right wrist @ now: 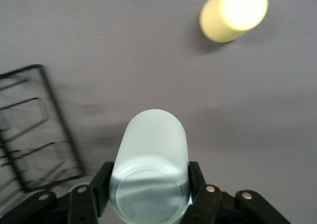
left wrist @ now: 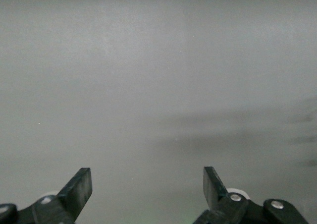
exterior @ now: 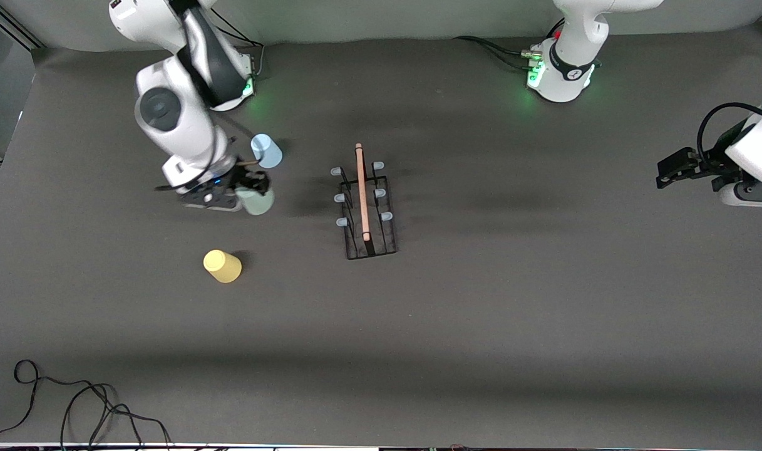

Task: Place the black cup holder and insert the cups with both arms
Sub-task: 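Carry the green cup with the right gripper onto a rack peg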

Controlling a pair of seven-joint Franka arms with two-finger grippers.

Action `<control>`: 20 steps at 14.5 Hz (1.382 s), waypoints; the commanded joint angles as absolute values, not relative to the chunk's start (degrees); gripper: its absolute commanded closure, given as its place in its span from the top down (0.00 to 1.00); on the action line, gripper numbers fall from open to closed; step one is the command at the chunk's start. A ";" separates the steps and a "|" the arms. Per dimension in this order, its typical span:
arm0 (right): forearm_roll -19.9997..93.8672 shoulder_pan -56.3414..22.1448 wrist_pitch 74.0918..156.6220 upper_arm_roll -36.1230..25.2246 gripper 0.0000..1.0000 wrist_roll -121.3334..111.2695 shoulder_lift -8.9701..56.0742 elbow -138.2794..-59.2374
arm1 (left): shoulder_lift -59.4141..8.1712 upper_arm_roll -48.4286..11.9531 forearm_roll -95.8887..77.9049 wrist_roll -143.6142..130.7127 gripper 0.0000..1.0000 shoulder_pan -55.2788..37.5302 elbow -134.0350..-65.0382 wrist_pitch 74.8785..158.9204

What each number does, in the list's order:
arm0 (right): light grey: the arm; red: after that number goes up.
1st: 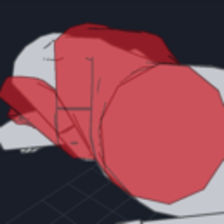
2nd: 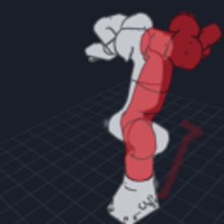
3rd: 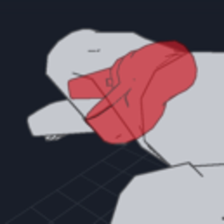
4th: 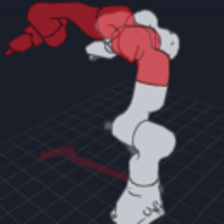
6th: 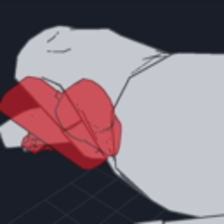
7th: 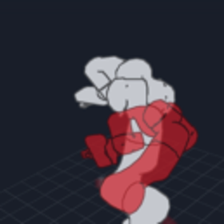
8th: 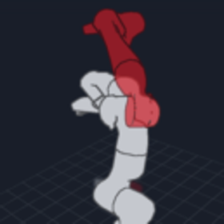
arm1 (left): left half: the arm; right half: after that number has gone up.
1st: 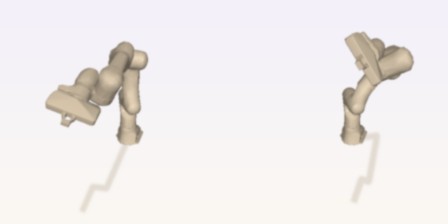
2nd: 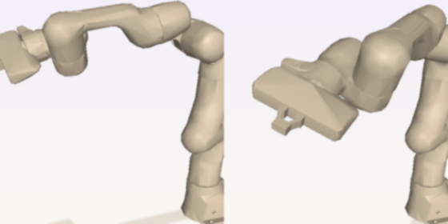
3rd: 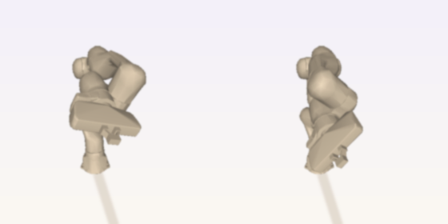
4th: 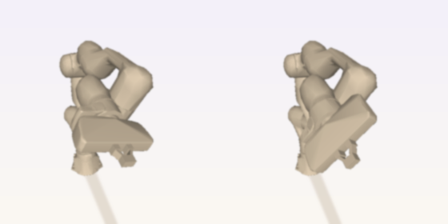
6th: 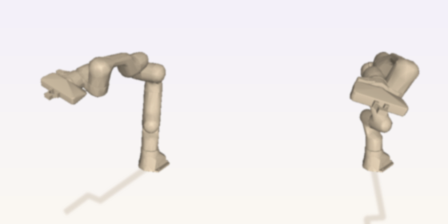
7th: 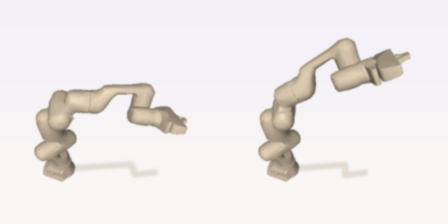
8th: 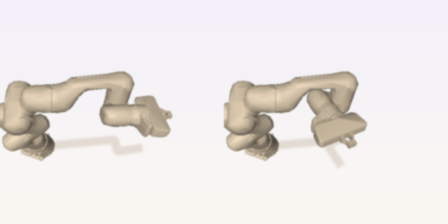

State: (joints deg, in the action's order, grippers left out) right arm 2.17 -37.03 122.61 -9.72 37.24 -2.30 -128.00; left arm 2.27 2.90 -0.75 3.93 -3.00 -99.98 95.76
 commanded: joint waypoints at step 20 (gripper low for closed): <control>4.22 -56.43 126.64 -10.37 0.05 60.21 11.59 -119.00 | 3.78 2.72 -0.44 4.04 1.00 -2.99 -101.25 96.07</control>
State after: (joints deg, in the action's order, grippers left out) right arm 3.95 -55.35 124.67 -9.56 58.91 10.00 -119.28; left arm 2.27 2.71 -0.75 4.00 -2.65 -99.99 95.82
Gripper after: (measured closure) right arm 0.344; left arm 0.000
